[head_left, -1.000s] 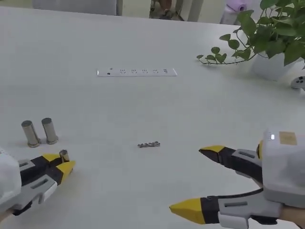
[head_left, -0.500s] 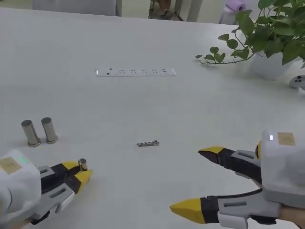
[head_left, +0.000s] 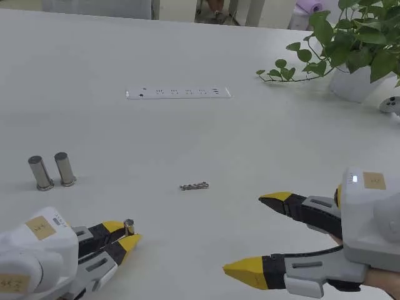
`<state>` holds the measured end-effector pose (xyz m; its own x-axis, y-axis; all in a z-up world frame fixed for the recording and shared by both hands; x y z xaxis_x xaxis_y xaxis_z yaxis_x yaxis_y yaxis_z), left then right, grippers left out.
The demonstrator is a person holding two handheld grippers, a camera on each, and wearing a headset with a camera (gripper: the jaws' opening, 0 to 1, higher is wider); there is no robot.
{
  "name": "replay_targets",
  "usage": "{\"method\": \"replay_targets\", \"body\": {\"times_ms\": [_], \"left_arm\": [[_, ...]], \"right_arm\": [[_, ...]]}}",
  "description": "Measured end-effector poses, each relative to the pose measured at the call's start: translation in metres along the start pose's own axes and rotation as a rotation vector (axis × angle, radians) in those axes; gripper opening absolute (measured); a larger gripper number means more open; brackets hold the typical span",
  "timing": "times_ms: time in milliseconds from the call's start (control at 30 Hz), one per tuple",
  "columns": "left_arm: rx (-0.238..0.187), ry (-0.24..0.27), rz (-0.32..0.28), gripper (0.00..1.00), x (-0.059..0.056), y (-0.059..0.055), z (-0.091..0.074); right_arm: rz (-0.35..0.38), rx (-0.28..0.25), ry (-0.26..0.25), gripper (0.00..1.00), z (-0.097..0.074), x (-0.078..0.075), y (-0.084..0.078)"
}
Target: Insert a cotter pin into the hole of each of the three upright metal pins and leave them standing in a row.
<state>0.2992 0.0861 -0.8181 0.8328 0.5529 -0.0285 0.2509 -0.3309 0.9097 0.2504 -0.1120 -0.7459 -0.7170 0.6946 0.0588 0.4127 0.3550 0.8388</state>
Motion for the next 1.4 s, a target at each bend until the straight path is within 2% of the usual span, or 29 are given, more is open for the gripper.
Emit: {"method": "replay_targets", "body": {"times_ms": [633,1000,1233,1400], "left_arm": [[-0.013,0.008,0.014,0.07,-0.0024,-0.0025,0.0085],[-0.029,0.010,-0.008,0.07,-0.0036,-0.0030,0.0081],[-0.010,0.008,-0.008,0.08,-0.0034,-0.0056,0.0096],[-0.002,0.014,-0.009,0.13,-0.0020,-0.0061,0.0098]], "right_arm": [[0.009,0.001,-0.002,0.78,-0.0005,0.0000,-0.0022],[0.015,0.005,0.000,0.77,0.0001,-0.0008,-0.0033],[0.019,0.005,0.000,0.76,0.0005,-0.0015,-0.0036],[0.021,0.006,0.000,0.75,0.0006,-0.0025,-0.0036]]}}
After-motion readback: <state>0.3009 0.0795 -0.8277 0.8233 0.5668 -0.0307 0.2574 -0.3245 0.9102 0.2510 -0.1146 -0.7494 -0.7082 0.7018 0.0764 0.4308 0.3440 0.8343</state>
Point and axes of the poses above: the centre of the closed fingertips' face, and the gripper's own axes: z roughly forward along the fingers, x roughly to its left, y roughly out of its top, the point moved 5 cm from there along -z, roughly backward along the fingers, and after that the axes turned 3 degrees about -y, right-handed, at the moved point
